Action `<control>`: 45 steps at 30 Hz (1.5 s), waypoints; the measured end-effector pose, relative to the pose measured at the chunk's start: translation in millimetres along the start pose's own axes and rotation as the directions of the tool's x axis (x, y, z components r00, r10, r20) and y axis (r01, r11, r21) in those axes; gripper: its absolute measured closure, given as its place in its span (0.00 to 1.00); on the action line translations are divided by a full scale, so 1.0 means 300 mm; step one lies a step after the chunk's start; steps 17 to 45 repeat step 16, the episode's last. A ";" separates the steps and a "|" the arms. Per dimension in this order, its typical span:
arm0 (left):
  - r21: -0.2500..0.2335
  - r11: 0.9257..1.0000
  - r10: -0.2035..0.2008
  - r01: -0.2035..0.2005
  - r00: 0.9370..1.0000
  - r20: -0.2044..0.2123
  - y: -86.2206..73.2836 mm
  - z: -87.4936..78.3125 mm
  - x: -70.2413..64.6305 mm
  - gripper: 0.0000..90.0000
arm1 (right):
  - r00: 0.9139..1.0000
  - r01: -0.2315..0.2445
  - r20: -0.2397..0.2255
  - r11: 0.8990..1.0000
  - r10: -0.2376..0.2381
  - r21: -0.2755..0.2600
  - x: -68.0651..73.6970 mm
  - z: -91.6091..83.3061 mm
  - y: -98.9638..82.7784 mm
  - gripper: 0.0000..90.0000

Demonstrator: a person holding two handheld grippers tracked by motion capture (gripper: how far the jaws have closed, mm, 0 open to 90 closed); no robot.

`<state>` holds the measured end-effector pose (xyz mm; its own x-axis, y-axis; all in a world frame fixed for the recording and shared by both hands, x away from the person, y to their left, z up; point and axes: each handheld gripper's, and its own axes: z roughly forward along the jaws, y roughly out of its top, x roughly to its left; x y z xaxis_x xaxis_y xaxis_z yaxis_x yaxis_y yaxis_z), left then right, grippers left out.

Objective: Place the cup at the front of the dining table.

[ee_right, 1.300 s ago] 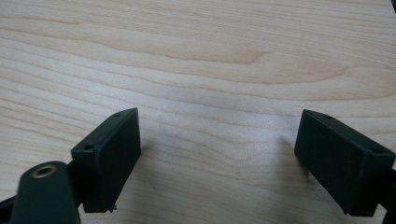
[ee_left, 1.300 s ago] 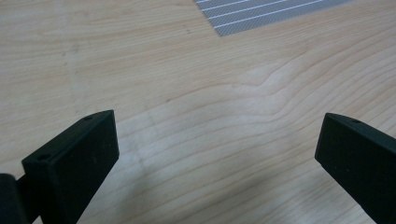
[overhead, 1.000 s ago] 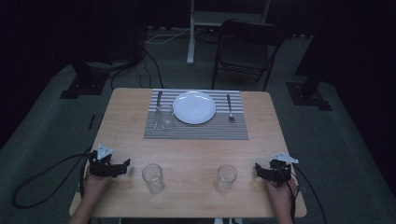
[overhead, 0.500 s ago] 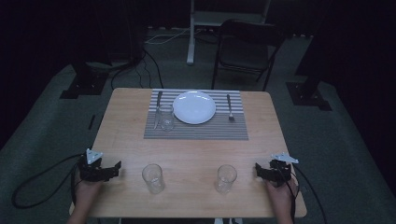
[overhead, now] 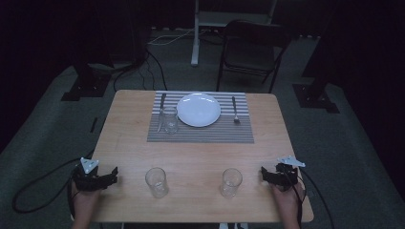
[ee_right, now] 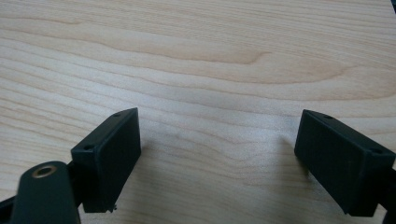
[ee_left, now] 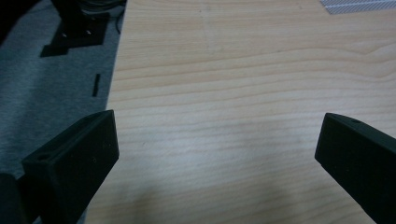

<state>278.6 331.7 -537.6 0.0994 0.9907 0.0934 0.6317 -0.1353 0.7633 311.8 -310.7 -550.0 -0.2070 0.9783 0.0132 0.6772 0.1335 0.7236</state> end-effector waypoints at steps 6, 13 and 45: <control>0.005 1.000 0.008 -0.008 1.000 -0.020 -0.013 -0.005 -0.001 0.00 | 1.000 0.000 0.000 1.000 0.000 0.000 0.000 0.000 0.000 0.16; 0.034 0.999 0.021 -0.021 1.000 -0.017 -0.019 0.007 -0.003 0.00 | 1.000 0.000 0.000 1.000 0.000 0.000 0.000 0.000 0.000 0.16; 0.037 0.999 0.024 -0.023 1.000 -0.016 -0.018 0.008 -0.007 0.00 | 1.000 -0.001 0.000 1.000 0.001 0.000 0.000 0.000 0.000 0.16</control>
